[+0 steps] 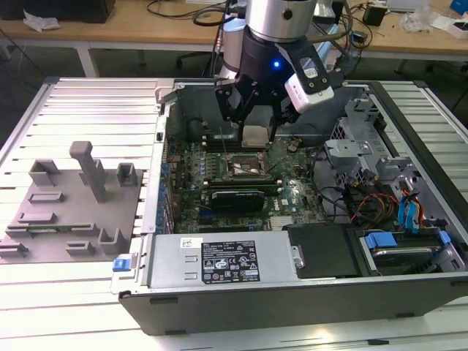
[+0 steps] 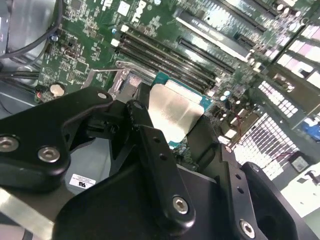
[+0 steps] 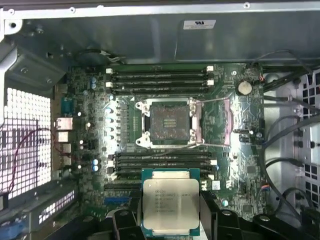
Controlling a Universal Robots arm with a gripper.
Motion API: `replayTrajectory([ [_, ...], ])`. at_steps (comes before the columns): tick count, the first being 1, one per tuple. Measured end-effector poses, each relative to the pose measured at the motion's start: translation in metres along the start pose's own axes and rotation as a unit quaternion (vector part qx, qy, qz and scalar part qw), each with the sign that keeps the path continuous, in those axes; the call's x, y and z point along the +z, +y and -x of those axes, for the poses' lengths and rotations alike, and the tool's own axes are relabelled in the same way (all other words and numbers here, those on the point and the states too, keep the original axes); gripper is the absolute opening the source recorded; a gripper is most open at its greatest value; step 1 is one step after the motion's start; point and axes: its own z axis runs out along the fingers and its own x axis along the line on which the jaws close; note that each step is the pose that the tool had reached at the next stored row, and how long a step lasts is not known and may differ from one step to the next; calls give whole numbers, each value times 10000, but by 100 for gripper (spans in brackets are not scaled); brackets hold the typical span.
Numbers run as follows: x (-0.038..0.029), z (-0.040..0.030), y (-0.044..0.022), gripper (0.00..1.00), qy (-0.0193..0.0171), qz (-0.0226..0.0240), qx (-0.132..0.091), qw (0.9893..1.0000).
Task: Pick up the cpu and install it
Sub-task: 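Pick up the cpu and move it towards the insertion slot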
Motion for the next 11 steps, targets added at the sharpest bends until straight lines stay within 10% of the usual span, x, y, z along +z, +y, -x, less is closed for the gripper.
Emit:
replayTrajectory([
  [11, 165, 0, 181, 55, -170, 3, -18, 9999],
])
